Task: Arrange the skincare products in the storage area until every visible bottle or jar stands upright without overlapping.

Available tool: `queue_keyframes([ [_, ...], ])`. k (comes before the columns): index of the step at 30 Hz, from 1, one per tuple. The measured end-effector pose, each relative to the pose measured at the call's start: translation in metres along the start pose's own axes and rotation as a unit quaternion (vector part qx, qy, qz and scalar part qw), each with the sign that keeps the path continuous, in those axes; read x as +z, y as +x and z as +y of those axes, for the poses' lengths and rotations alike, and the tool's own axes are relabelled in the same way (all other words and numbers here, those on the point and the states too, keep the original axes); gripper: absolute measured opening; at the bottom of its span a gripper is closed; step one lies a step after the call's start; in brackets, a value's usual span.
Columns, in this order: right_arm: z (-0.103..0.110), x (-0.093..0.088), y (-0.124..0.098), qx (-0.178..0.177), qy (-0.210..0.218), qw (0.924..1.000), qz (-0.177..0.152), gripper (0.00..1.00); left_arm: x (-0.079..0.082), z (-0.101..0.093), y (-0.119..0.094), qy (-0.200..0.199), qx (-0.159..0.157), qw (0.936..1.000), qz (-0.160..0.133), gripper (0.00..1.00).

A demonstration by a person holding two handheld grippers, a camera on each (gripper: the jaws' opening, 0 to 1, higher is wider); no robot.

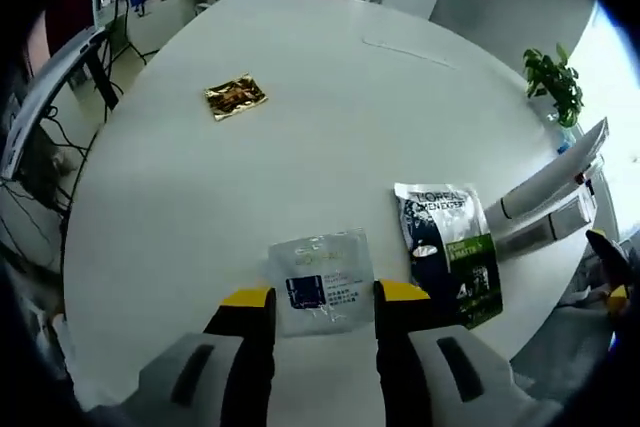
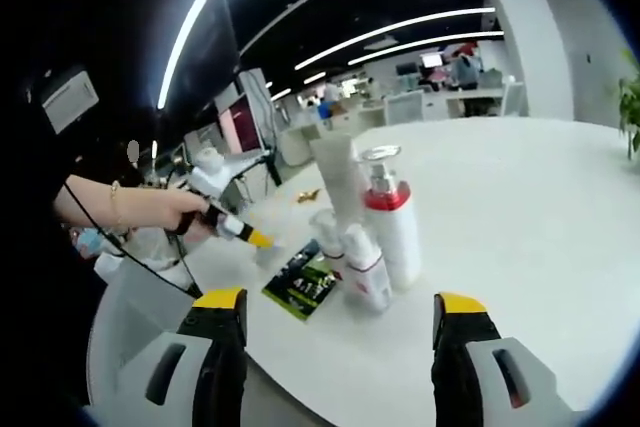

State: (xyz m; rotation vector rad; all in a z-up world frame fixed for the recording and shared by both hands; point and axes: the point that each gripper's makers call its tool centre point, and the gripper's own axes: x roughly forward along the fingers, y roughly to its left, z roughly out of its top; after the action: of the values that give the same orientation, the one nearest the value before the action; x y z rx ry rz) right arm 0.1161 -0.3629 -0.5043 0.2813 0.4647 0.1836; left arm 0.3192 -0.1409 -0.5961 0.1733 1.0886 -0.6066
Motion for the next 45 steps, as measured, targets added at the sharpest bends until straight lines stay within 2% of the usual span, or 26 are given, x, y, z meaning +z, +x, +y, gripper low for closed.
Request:
queue_keyframes([
  [6,-0.001,0.0,0.0,-0.002,-0.002,1.0,-0.001,0.79,-0.017,-0.015,-0.003,0.009,-0.008,0.9999,0.006,0.34],
  [15,-0.002,0.003,-0.001,-0.005,-0.004,1.0,-0.007,0.79,-0.031,-0.021,-0.004,0.024,-0.003,0.9993,0.029,0.34],
  [17,-0.002,0.003,-0.001,-0.005,-0.004,0.9999,-0.009,0.79,-0.037,-0.028,-0.004,0.029,-0.003,0.9991,0.032,0.34],
  [22,-0.002,0.004,-0.002,-0.006,-0.005,0.9999,-0.011,0.79,-0.038,-0.023,0.0,0.029,-0.004,0.9989,0.036,0.34],
  [30,-0.002,0.004,-0.003,-0.006,-0.005,0.9999,-0.011,0.79,-0.043,-0.028,0.002,0.037,-0.002,0.9982,0.047,0.34],
  [39,-0.002,0.004,-0.003,-0.007,-0.005,0.9999,-0.011,0.79,-0.041,-0.027,0.004,0.044,-0.001,0.9977,0.051,0.35],
  [45,-0.002,0.004,-0.003,-0.007,-0.005,0.9999,-0.009,0.79,-0.041,-0.03,0.005,0.045,0.0,0.9977,0.051,0.38],
])
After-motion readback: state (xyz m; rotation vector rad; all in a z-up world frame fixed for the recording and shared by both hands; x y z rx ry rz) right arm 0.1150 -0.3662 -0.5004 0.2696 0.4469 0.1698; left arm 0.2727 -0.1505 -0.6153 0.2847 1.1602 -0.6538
